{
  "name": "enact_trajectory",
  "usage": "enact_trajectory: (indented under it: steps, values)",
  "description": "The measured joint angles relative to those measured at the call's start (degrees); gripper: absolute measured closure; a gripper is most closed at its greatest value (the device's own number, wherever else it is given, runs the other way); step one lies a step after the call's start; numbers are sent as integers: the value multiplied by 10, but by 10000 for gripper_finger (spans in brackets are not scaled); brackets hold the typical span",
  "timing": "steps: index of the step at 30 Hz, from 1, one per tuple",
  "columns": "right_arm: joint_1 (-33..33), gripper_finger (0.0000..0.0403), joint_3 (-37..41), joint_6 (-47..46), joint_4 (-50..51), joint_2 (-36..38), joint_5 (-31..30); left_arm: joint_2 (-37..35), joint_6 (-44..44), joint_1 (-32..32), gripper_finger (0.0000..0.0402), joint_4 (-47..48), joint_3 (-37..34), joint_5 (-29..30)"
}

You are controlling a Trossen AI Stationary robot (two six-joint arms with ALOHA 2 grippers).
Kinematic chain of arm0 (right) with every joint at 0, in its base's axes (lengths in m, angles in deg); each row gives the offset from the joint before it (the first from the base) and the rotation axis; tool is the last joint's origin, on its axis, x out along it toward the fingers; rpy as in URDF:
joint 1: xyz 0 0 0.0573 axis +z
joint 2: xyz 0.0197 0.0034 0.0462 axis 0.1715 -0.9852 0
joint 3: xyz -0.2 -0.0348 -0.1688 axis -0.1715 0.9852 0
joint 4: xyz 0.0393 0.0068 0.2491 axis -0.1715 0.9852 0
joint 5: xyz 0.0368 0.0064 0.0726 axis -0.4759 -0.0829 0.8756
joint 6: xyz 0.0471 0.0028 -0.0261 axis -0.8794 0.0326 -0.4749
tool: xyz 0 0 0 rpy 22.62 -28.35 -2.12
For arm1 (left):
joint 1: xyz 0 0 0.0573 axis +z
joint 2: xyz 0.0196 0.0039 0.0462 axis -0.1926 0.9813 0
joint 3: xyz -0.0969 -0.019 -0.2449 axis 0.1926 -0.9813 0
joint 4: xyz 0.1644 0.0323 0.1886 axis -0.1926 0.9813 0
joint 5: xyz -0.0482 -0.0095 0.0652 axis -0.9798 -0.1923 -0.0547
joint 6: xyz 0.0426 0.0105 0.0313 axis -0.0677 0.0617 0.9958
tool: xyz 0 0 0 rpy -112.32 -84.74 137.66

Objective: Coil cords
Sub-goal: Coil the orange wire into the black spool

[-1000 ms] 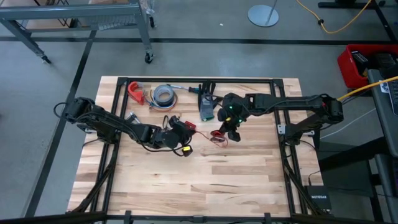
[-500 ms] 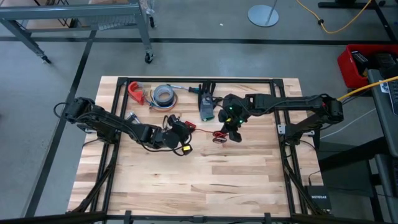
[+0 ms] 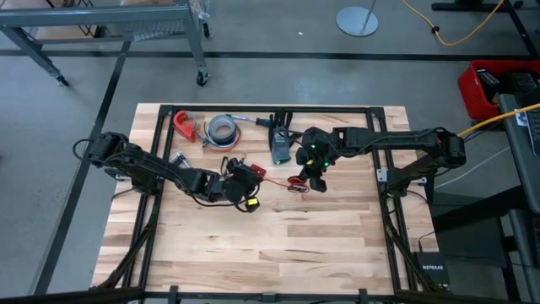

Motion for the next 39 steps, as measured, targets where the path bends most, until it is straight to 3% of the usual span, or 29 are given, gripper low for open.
enact_trajectory:
  steps: [15, 22, 39]
  values:
    - [0, 400, 19, 0, 25, 0, -11, -28, 8, 0, 401, 14, 0, 0]
    - [0, 400, 48, -2, 15, 0, -60, -38, 7, 0, 401, 6, 0, -3]
    - [0, 400, 66, -56, -208, -17, -69, -38, 59, 10, 401, -160, 0, -3]
